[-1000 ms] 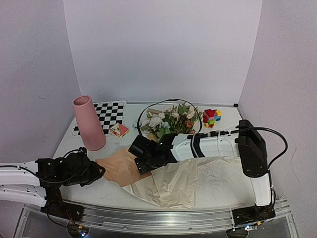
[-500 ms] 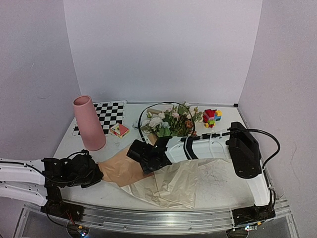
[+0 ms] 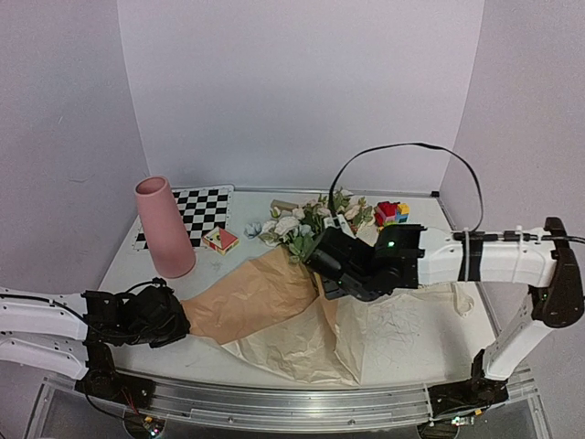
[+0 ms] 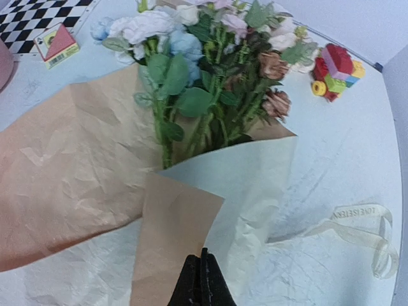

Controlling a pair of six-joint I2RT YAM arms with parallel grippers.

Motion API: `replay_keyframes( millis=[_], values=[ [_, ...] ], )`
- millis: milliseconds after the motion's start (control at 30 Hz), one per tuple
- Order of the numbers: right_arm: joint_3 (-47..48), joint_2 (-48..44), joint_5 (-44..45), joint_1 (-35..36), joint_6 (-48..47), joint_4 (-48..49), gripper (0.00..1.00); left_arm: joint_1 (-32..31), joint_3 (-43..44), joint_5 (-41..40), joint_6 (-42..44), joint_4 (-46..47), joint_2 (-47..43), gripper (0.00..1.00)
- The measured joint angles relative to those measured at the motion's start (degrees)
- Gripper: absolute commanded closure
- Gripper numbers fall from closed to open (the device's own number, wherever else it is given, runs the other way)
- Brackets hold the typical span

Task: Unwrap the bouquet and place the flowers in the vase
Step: Unfold the wrapping paper at the center of the board.

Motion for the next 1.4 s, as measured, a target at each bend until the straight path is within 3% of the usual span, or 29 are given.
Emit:
replay_keyframes(
  millis=[100, 300, 433, 533, 567, 600, 633, 667, 833, 1000, 1200, 1333, 1400],
  values=[
    [-4.4, -6.3, 1.6, -1.4, 1.8, -3.8, 1.00, 0.0, 0.0, 0.0, 0.5, -0.1, 0.0, 0.96],
    [-11.7, -20.4, 4.3, -6.8, 5.1, -11.1, 1.00, 0.0, 1.5, 0.0, 2.0, -1.4, 0.2, 0.59],
    [-16.8, -30.0, 5.5, -11.8, 8.3, -15.3, 0.97, 0.1, 5.2, -1.2, 2.8, -5.1, 0.3, 0.45],
    [-19.2, -35.0, 6.6, -13.7, 12.3, -19.6, 0.88, 0.1, 8.6, -2.3, 3.7, -7.9, 0.1, 0.30],
    [-19.4, -36.6, 7.1, -13.8, 13.7, -21.1, 0.80, 0.2, 9.7, -2.5, 4.0, -8.7, 0.0, 0.26],
    [-19.5, -37.8, 7.6, -13.8, 15.1, -22.2, 0.60, 0.2, 10.8, -2.8, 4.6, -9.4, -0.1, 0.24],
    [-19.5, -39.2, 8.3, -13.8, 16.3, -23.1, 0.47, 0.2, 11.7, -3.0, 4.8, -9.9, -0.2, 0.22],
    [-19.5, -40.6, 8.9, -13.8, 17.4, -23.9, 0.43, 0.2, 12.5, -3.1, 5.0, -10.3, -0.3, 0.21],
    [-18.1, -43.3, 10.1, -13.8, 18.1, -26.0, 0.38, 0.2, 15.9, -3.0, 7.3, -11.7, 0.5, 0.20],
    [-16.3, -41.4, 5.1, -14.0, 7.0, -19.6, 0.20, 0.2, 21.3, -3.0, 11.2, -12.7, 6.3, 0.23],
    [-13.9, -30.6, -5.1, -15.8, -3.7, -11.3, 0.23, 1.3, 30.2, -1.5, 17.2, -11.4, 18.8, 0.24],
    [-14.5, -25.3, -14.0, -20.6, -8.4, -5.0, 0.24, 5.2, 33.2, 3.3, 21.4, -7.6, 26.2, 0.27],
    [-14.9, -24.0, -17.2, -23.0, -9.7, -2.5, 0.22, 6.6, 34.7, 5.2, 23.0, -6.3, 29.7, 0.23]
  ],
)
